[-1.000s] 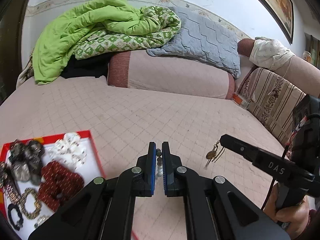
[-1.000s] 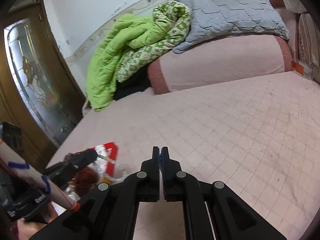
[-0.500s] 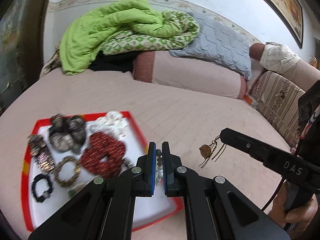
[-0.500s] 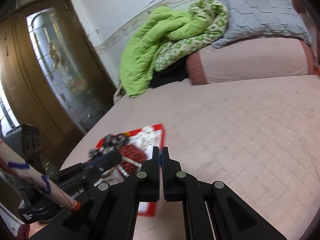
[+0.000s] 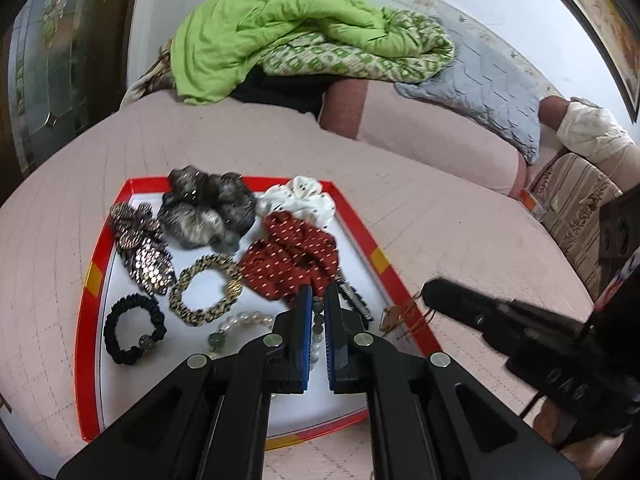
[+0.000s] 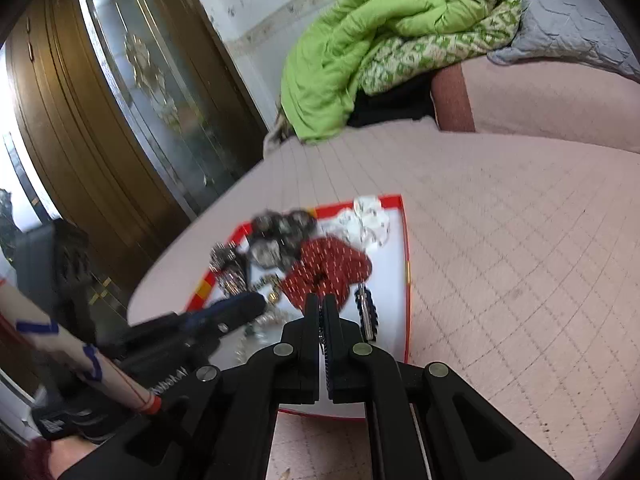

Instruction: Organize jewelry

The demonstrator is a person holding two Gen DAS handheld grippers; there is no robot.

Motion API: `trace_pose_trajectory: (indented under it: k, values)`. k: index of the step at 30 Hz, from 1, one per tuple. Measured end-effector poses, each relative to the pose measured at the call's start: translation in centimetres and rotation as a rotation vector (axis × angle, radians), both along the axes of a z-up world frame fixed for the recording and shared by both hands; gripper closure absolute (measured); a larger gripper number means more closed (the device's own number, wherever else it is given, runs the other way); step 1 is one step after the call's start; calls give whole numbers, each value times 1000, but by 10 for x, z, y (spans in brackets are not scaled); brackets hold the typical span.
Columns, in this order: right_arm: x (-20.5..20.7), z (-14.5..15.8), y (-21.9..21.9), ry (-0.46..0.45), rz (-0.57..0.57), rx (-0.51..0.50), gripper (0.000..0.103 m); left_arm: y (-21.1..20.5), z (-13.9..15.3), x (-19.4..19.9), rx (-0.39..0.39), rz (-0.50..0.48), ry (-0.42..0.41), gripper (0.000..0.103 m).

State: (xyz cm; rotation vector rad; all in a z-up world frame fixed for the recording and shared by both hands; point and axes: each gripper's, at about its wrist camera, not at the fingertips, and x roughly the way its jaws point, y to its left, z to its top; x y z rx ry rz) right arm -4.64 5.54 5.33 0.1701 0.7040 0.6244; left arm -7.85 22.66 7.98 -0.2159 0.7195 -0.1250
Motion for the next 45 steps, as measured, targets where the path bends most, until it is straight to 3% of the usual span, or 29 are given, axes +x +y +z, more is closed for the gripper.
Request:
trace_pose_trajectory:
  k: [9, 25, 27, 28, 29, 30, 32, 34, 35, 36, 39, 45]
  values:
    - [10, -38, 7, 73, -10, -84, 100, 2, -12, 7, 26, 24, 57, 98]
    - [9, -50, 4, 109, -11, -107, 100, 6, -21, 12, 50, 57, 93, 98]
    - [9, -46, 3, 106, -11, -110, 94, 8, -17, 10, 42, 69, 75, 97]
    - [8, -42, 2, 97, -16, -108, 92, 9, -15, 8, 40, 76, 65, 95]
    - [7, -39, 1, 90, -22, -106, 87, 10, -10, 4, 43, 89, 46, 81]
    - [4, -34, -1, 77, -30, -101, 84, 11, -5, 0, 47, 106, 16, 60]
    - [-1, -21, -7, 48, -38, -91, 77, 12, 10, -13, 65, 152, -55, 37]
    - [-10, -6, -12, 1, -68, -106, 60, 11, 29, -32, 110, 201, -148, 19]
    - [-16, 2, -15, -26, -89, -120, 45, 11, 36, -40, 130, 223, -175, 10]
    - [-21, 9, -17, -53, -110, -137, 34, 10, 44, -50, 152, 256, -206, 6]
    - [-44, 27, -17, -162, -178, -253, 22, 8, 55, -65, 199, 317, -219, 1]
    - [-79, 34, -20, -199, -203, -341, 15, -5, 52, -82, 340, 412, -107, 1]
